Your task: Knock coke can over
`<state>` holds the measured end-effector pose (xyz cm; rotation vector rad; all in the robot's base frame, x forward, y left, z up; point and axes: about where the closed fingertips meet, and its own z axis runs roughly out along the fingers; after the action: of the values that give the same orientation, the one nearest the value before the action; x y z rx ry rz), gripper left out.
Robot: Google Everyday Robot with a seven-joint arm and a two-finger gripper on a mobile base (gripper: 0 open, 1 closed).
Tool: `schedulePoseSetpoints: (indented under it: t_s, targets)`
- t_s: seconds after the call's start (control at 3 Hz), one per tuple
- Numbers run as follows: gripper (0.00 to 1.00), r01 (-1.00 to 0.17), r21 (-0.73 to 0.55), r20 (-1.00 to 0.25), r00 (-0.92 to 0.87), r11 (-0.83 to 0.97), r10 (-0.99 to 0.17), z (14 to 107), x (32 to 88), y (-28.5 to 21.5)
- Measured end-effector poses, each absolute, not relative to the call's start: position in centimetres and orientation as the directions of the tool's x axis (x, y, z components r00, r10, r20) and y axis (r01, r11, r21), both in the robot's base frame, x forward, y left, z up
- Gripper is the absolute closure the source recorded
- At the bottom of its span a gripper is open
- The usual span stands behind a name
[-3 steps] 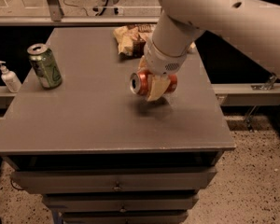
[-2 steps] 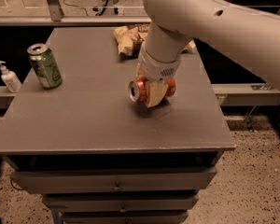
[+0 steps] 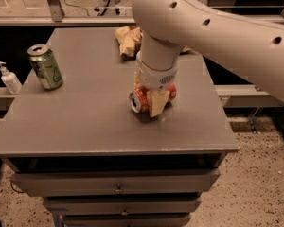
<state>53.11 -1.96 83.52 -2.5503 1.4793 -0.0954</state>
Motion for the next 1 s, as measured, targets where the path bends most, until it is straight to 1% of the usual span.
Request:
schedulePoseSetpoints:
  t_s: [0.33, 0.67, 1.0]
  targets:
    - [0.0, -0.837, -0.185, -0.019, 0.527, -0.516, -0.849, 83.13, 52.71, -1.88]
    - [0.0, -0.82, -0.175, 0.01, 0.552, -0.545, -0.834, 82.9, 52.6, -2.24]
    - [0.0, -0.82, -0.173, 0.014, 0.552, -0.546, -0.834, 82.82, 52.54, -2.41]
